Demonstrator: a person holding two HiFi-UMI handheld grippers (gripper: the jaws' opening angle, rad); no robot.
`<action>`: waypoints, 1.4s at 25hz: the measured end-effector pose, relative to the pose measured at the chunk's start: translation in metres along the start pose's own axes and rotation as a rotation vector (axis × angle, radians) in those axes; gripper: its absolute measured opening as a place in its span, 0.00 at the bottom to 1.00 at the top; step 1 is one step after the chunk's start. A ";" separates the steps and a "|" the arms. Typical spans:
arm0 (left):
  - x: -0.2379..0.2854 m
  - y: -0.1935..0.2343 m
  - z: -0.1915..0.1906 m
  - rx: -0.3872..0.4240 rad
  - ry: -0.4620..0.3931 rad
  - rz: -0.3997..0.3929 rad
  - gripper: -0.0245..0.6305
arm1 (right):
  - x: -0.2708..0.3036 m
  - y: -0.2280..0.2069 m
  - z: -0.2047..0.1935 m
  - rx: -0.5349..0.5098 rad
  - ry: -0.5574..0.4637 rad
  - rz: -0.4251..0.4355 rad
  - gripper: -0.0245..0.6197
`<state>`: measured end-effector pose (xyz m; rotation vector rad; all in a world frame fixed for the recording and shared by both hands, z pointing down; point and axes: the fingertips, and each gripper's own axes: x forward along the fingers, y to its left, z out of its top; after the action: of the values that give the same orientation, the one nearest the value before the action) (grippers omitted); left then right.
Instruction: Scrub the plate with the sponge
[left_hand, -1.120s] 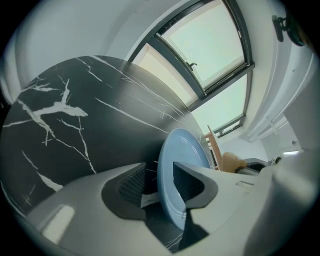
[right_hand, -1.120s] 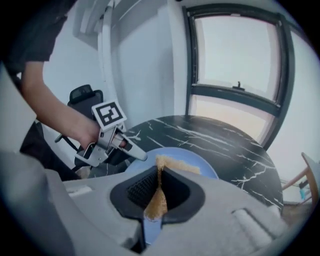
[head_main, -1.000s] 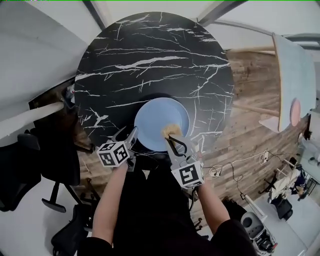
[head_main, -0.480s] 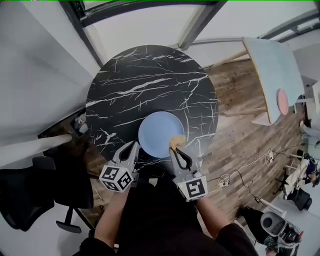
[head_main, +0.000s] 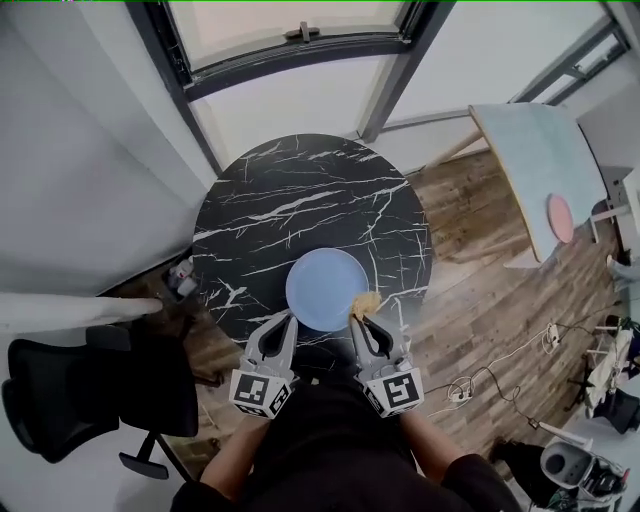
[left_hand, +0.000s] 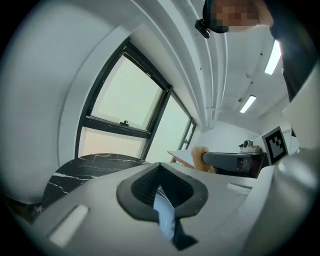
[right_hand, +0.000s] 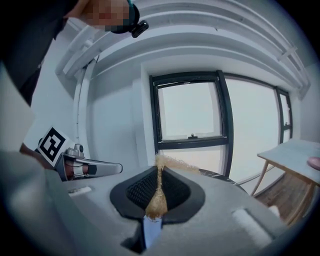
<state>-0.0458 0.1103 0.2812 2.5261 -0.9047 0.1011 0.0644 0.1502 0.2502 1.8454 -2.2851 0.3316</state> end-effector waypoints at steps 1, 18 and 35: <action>-0.002 -0.006 -0.001 0.002 0.001 0.001 0.04 | -0.005 0.001 0.000 0.005 -0.004 0.003 0.08; -0.022 -0.053 0.002 0.103 -0.036 0.030 0.04 | -0.052 0.007 0.001 0.002 -0.028 0.017 0.08; -0.012 -0.050 0.011 0.112 -0.059 0.028 0.04 | -0.045 0.005 0.005 -0.012 -0.022 0.027 0.08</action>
<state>-0.0254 0.1470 0.2490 2.6327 -0.9825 0.0892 0.0694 0.1918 0.2323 1.8233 -2.3232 0.3015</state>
